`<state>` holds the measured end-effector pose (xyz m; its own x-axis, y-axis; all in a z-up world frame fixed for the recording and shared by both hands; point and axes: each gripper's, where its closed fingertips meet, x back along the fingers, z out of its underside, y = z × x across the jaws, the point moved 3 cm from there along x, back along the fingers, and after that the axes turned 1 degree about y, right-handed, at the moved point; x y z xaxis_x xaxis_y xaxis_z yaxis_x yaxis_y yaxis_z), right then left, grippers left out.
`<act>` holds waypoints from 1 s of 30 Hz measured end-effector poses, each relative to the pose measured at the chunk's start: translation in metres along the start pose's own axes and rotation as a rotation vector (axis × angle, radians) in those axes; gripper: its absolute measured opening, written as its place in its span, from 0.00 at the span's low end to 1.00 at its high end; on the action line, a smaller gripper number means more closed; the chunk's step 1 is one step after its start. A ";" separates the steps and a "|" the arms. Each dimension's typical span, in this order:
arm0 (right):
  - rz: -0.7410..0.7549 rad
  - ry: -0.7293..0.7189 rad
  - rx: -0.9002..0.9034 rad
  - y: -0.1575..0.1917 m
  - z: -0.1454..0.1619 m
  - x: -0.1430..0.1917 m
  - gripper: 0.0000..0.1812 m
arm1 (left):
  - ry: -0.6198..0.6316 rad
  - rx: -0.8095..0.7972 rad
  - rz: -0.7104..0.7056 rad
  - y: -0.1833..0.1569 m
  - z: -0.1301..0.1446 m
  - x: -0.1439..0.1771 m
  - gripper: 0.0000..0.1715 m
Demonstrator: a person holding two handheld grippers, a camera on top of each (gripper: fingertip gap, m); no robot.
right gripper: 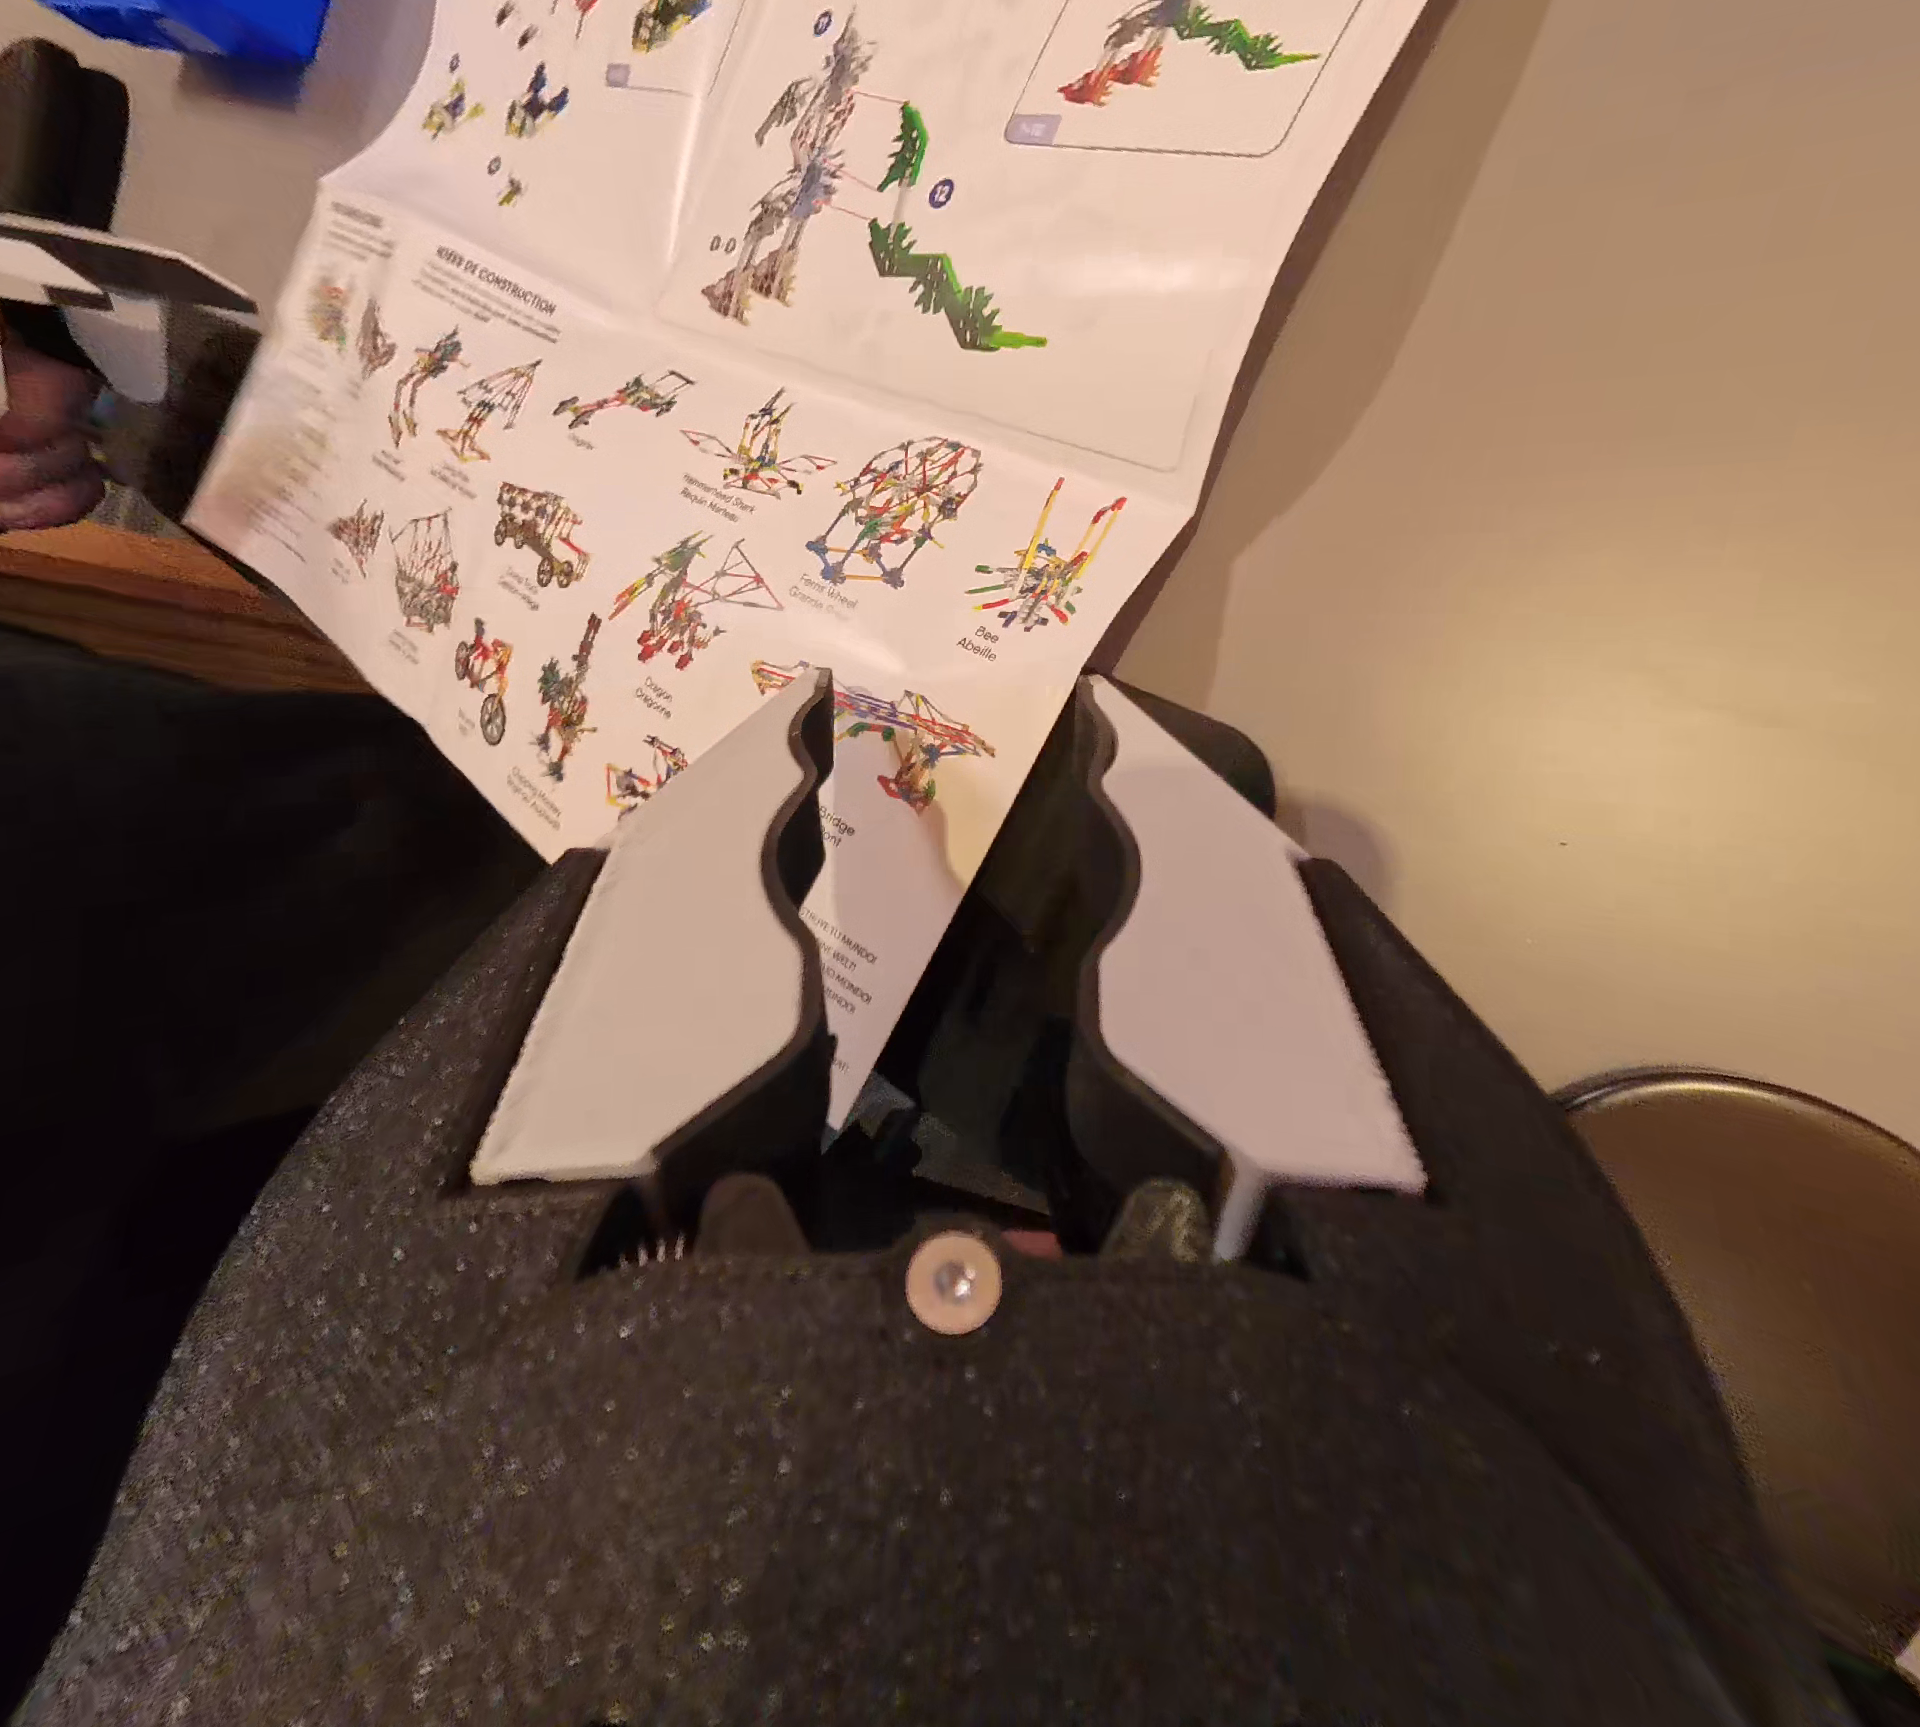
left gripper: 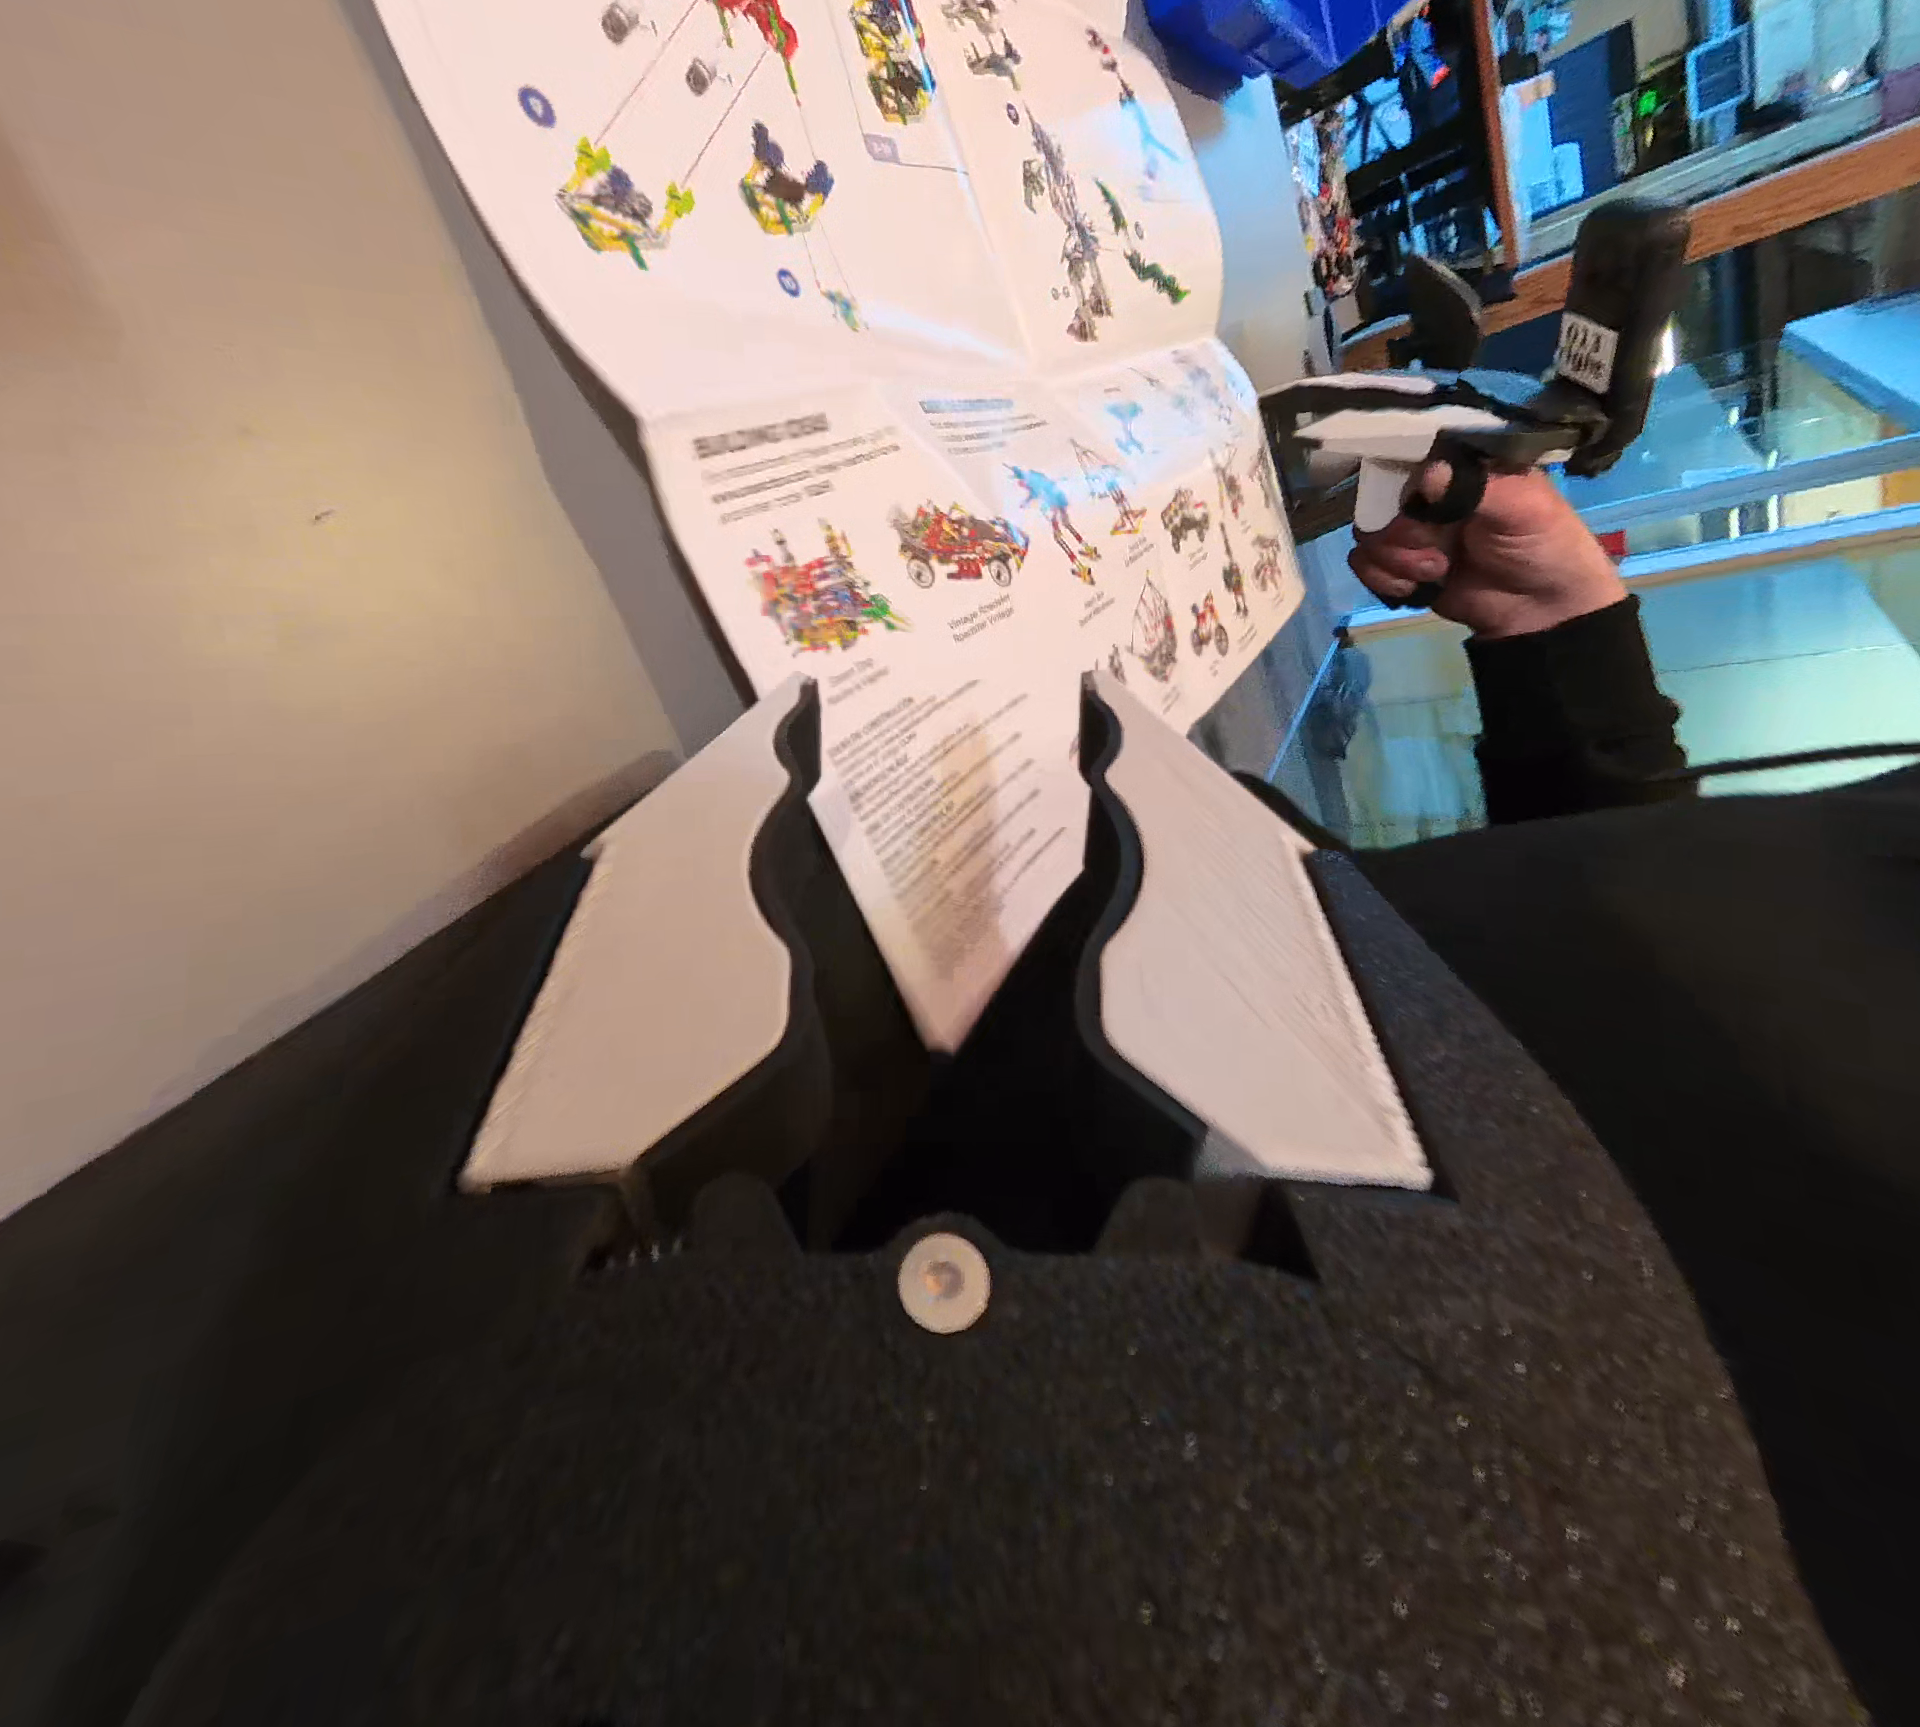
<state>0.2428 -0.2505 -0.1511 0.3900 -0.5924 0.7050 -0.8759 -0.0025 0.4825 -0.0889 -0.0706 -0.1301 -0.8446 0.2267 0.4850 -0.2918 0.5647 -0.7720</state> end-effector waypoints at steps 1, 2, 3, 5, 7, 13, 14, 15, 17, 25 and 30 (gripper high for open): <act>0.004 0.004 0.010 0.001 0.000 0.000 0.24 | 0.012 -0.027 -0.006 -0.001 0.003 0.001 0.28; 0.003 0.005 0.016 0.002 0.001 0.001 0.24 | 0.028 -0.065 -0.017 -0.003 0.006 0.001 0.29; -0.004 0.003 0.025 0.004 0.001 0.002 0.24 | 0.049 -0.110 -0.036 -0.004 0.010 0.000 0.30; 0.006 -0.005 0.049 0.003 0.002 0.006 0.24 | 0.073 -0.228 -0.090 -0.006 0.015 -0.002 0.31; 0.012 0.001 0.070 0.003 0.006 0.010 0.25 | 0.120 -0.337 -0.139 -0.007 0.022 -0.005 0.33; 0.055 0.071 0.222 0.010 0.024 0.022 0.30 | 0.205 -0.520 -0.224 -0.001 0.036 -0.004 0.35; 0.068 0.084 0.241 0.010 0.027 0.024 0.30 | 0.214 -0.551 -0.237 0.000 0.037 -0.004 0.36; 0.074 0.097 0.258 0.011 0.030 0.025 0.30 | 0.222 -0.582 -0.248 0.000 0.038 -0.003 0.37; 0.087 0.120 0.302 0.014 0.036 0.025 0.30 | 0.235 -0.640 -0.265 -0.001 0.041 -0.004 0.38; 0.151 0.084 0.593 0.042 0.044 0.023 0.35 | 0.232 -0.895 -0.386 -0.002 0.044 -0.005 0.45; 0.207 0.096 0.719 0.048 0.056 0.012 0.40 | 0.235 -0.944 -0.418 0.002 0.048 -0.007 0.47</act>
<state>0.1899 -0.3029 -0.1489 0.1912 -0.5650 0.8026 -0.8907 -0.4434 -0.1000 -0.1047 -0.1091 -0.1546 -0.6201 -0.0371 0.7837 0.0132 0.9982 0.0578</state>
